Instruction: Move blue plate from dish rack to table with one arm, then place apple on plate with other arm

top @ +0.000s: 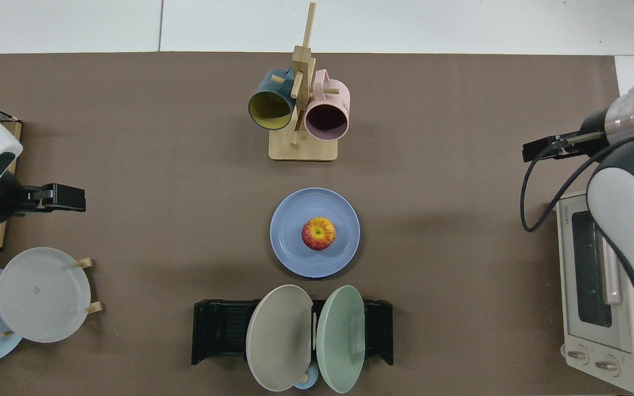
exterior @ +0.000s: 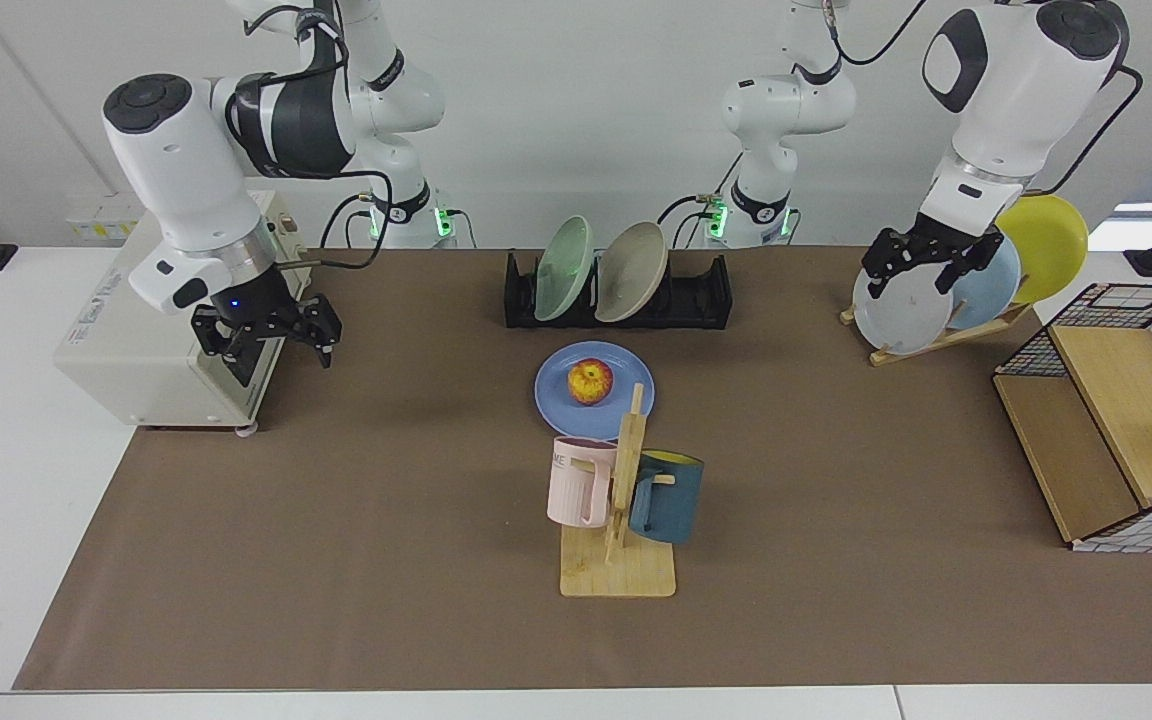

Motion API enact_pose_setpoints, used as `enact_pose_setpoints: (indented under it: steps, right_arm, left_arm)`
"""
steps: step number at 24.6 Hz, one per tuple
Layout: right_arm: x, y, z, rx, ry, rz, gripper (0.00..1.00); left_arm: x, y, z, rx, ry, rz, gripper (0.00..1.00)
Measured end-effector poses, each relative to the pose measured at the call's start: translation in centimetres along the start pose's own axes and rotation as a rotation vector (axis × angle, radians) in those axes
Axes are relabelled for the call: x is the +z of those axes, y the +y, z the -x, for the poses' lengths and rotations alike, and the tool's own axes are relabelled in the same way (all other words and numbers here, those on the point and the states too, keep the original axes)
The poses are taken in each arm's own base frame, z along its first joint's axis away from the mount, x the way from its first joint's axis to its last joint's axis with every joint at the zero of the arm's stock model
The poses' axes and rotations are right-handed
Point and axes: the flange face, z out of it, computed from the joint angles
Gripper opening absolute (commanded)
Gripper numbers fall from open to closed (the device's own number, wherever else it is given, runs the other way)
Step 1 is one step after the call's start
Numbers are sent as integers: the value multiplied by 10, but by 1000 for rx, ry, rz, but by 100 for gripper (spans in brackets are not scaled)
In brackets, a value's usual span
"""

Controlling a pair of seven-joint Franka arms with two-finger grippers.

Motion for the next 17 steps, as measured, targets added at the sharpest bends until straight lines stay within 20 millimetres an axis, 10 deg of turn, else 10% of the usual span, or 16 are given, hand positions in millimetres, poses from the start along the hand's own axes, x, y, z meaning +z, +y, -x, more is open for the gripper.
enact_pose_setpoints:
  steps: [6, 17]
  right_arm:
    - [-45, -5, 15, -3, -37, -8, 100]
    - [-59, -19, 21, 97, -32, -11, 100]
  left_arm:
    - [0, 0, 0, 0, 0, 0, 100]
    - [0, 0, 0, 0, 0, 0, 100]
